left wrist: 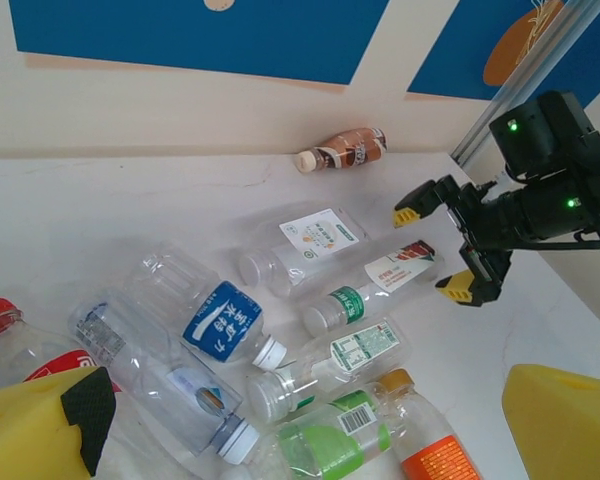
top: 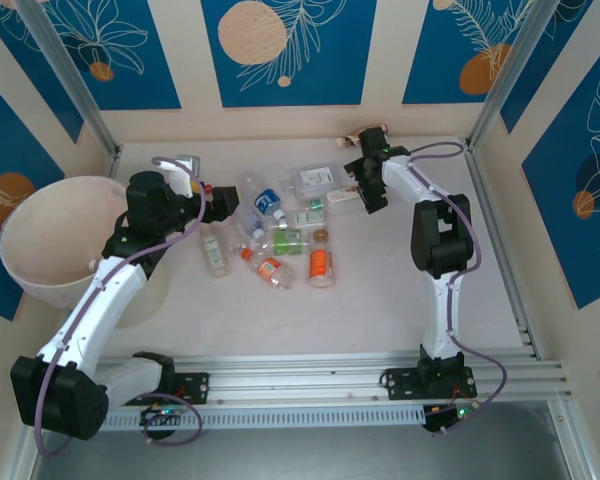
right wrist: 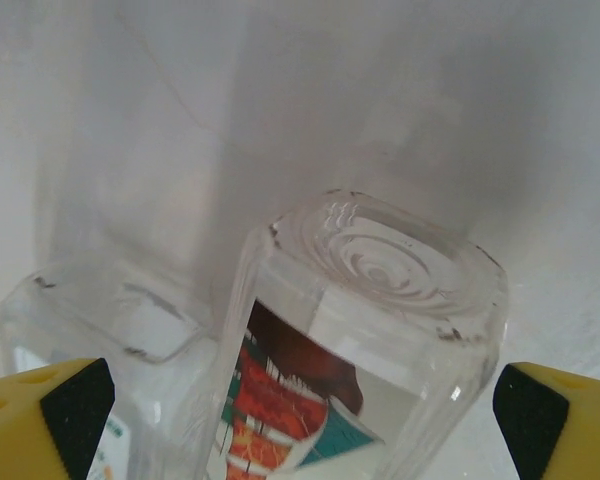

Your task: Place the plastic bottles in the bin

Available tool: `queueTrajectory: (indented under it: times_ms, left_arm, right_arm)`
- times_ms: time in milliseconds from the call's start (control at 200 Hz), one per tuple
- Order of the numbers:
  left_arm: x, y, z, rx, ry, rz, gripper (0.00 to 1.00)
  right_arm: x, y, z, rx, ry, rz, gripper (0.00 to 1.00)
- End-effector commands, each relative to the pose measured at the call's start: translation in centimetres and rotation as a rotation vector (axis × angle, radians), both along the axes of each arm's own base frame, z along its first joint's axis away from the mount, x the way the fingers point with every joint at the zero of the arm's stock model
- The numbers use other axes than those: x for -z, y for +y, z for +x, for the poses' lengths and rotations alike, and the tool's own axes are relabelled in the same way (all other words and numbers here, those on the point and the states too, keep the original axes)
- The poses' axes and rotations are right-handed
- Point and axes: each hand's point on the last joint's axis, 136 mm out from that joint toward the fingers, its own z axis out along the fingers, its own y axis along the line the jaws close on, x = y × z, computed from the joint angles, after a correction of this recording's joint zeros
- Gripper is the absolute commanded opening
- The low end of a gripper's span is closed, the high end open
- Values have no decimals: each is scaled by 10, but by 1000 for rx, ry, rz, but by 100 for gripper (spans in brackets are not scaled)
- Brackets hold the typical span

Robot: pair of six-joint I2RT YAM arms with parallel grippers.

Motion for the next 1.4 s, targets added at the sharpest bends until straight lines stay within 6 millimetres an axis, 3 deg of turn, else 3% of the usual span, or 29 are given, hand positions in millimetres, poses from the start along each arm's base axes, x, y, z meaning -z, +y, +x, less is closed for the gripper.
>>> queueTrajectory:
  times_ms: [0, 140, 255, 320, 420, 520, 575, 720, 960, 1065, 1175, 1395]
  left_arm:
    - [-4, -1, -3, 10, -44, 31, 100]
    - [-1, -1, -2, 9, -39, 26, 100]
    - [0, -3, -2, 13, -31, 14, 100]
    - [1, -8, -3, 40, -21, 6, 100]
    - [2, -23, -6, 115, 12, -24, 100]
    - [-2, -43, -11, 186, 14, -32, 100]
    - [-4, -52, -14, 216, 9, -26, 100]
    - [-8, -75, -22, 302, 3, -33, 100]
    - [-9, -116, -29, 449, 8, -11, 100]
    - [-3, -127, -22, 466, 26, 15, 100]
    - [-1, -137, -16, 499, 32, 37, 100]
    - [12, -146, 6, 481, 41, 138, 100]
  right_arm:
    - [25, -6, -13, 59, 113, -18, 100]
    - [33, -6, -6, 26, 139, -40, 96]
    - [32, -10, -5, 38, 103, -33, 84]
    - [21, -11, 0, 19, 40, -28, 77]
    - [-13, -17, 3, -22, -97, -76, 69]
    - [-61, -18, 3, -128, -281, -166, 62]
    - [-97, -7, 4, -247, -431, -222, 60]
    - [-164, 24, -14, -465, -700, -359, 59]
    - [-228, 116, -63, -793, -991, -223, 60]
    - [-241, 151, -83, -900, -1036, -159, 60]
    - [-241, 174, -97, -967, -1021, -93, 61]
    - [-243, 190, -110, -986, -983, -16, 61]
